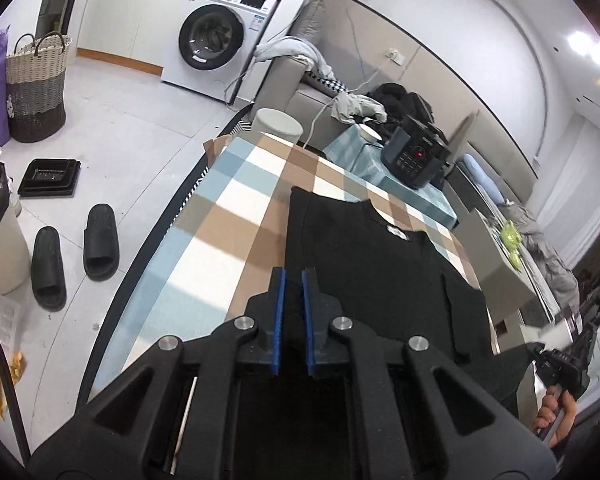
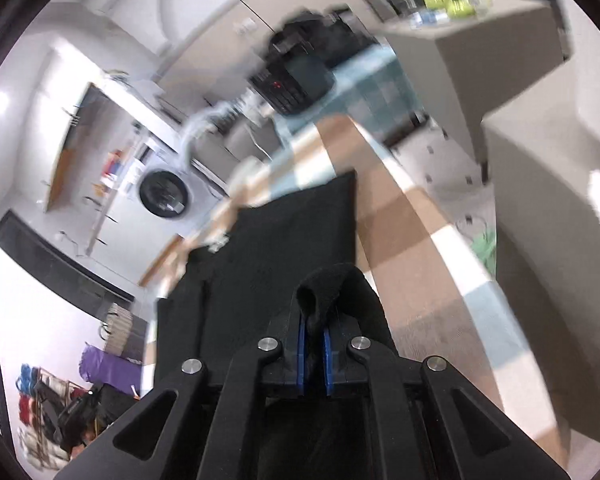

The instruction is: Fold small clothes

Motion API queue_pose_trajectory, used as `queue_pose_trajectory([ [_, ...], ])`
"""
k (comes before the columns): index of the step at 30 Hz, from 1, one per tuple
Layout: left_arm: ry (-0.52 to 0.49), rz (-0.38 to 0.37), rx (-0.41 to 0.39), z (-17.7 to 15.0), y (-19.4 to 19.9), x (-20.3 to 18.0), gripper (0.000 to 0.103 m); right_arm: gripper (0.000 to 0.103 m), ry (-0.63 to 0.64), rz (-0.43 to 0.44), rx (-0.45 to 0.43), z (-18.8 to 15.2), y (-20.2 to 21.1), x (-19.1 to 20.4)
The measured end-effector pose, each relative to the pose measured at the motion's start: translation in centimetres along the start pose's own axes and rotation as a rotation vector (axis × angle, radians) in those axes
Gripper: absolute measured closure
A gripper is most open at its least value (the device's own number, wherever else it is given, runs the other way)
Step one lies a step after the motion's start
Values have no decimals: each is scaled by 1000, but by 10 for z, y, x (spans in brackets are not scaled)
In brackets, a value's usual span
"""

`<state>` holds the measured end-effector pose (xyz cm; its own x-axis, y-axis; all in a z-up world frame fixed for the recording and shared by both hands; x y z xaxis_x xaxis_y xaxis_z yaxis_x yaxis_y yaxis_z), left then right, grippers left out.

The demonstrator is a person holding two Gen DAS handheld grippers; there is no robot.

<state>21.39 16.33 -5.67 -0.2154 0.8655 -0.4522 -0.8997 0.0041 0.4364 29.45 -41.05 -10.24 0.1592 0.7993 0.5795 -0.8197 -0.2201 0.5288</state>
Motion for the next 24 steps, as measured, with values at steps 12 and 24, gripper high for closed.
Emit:
queue_pose_trajectory([
  [12,14,115,69,-17,-25,38,53,61,70,-103,39,-18,21,-29],
  [24,-42,85,159,-106,59,52,45,56,96,-54,168,-109,91,-69],
])
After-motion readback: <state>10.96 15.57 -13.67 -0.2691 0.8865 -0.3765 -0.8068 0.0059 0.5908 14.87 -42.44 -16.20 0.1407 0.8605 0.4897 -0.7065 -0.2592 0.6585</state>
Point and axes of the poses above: each gripper's, at about its wrist camera, not at the fingertips, and y roughly against the way its jaws point, x to its left, z to its top, the point moved 7 cm from there along -y, roughly the way its jaws point, and after that the axes turned 12 degrees about -x, right-handed, at the moved point
